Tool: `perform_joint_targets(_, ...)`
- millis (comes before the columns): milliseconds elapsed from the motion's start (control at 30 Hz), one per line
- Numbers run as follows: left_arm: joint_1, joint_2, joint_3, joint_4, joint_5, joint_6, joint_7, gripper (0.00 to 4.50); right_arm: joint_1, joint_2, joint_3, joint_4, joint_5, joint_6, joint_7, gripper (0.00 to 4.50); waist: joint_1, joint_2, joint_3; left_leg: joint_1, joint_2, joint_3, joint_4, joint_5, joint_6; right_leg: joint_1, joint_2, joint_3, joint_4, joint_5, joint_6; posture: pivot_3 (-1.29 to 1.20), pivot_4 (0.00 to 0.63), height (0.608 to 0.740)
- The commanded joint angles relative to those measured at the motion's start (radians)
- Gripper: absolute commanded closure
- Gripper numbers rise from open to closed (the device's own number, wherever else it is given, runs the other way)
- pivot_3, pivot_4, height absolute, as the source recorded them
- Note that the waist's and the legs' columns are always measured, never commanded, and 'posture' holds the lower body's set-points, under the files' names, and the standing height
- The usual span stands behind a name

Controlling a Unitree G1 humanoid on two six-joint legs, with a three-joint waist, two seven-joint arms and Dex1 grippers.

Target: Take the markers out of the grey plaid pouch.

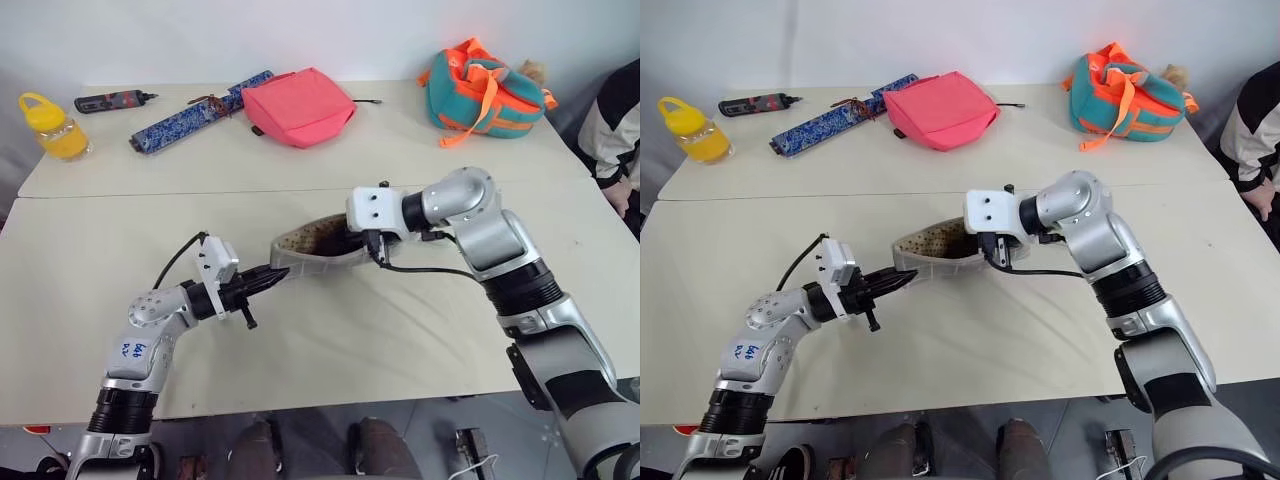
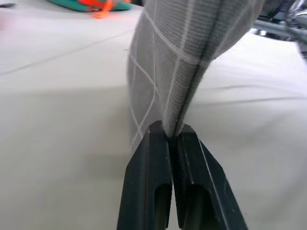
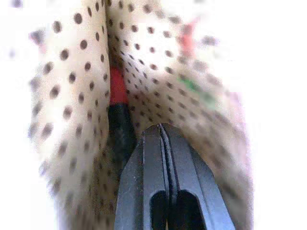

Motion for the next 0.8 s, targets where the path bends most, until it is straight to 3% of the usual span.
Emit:
perform_joint_targets(33, -0.020, 0.003, 0.014, 0.005, 0.011, -0.044, 0.001, 4.50, -0.018, -0.002, -0.038, -0.069, 0.058, 0.042, -0.010, 4.46, 0.000, 0.000, 0.000, 0.000, 0.000, 0.000, 0.000, 0.000, 0.000, 0.000, 0.000, 0.000, 0.000, 0.000, 0.000, 0.00, 0.150, 0.740)
perform_joint_targets(300, -0.021, -0.010, 0.005, 0.010, -0.014, -0.033, -0.010, 4.50, 0.010, -0.011, 0.016, -0.066, 0.041, 0.021, -0.046, 4.46, 0.000, 0.000, 0.000, 0.000, 0.000, 0.000, 0.000, 0.000, 0.000, 0.000, 0.000, 0.000, 0.000, 0.000, 0.000, 0.00, 0.150, 0.740)
perform_joint_targets(400, 0.005, -0.006, -0.005, -0.055, -0.112, 0.100, -0.052, 4.50, 0.008, -0.017, 0.056, -0.062, 0.011, 0.002, -0.043, 3.89, -0.001, 0.000, 0.000, 0.000, 0.000, 0.000, 0.000, 0.000, 0.000, -0.001, 0.000, 0.000, 0.000, 0.000, 0.000, 0.00, 0.150, 0.740)
perform_joint_targets(600, 0.023, 0.006, -0.007, -0.103, -0.131, 0.163, -0.064, 4.50, -0.022, -0.050, 0.098, -0.060, -0.015, -0.002, 0.006, 1.93, 0.000, 0.000, 0.000, -0.001, 0.000, 0.000, 0.000, 0.000, 0.000, -0.001, 0.000, 0.000, 0.001, 0.000, 0.000, 0.00, 0.150, 0.740)
perform_joint_targets(800, 0.026, 0.013, 0.027, -0.106, -0.188, 0.247, -0.054, 4.50, -0.031, -0.054, 0.157, -0.011, -0.072, -0.062, 0.012, 1.93, -0.001, 0.000, 0.000, -0.001, 0.000, 0.000, 0.000, 0.000, 0.000, -0.001, 0.000, 0.000, 0.000, 0.000, 0.000, 0.00, 0.150, 0.740)
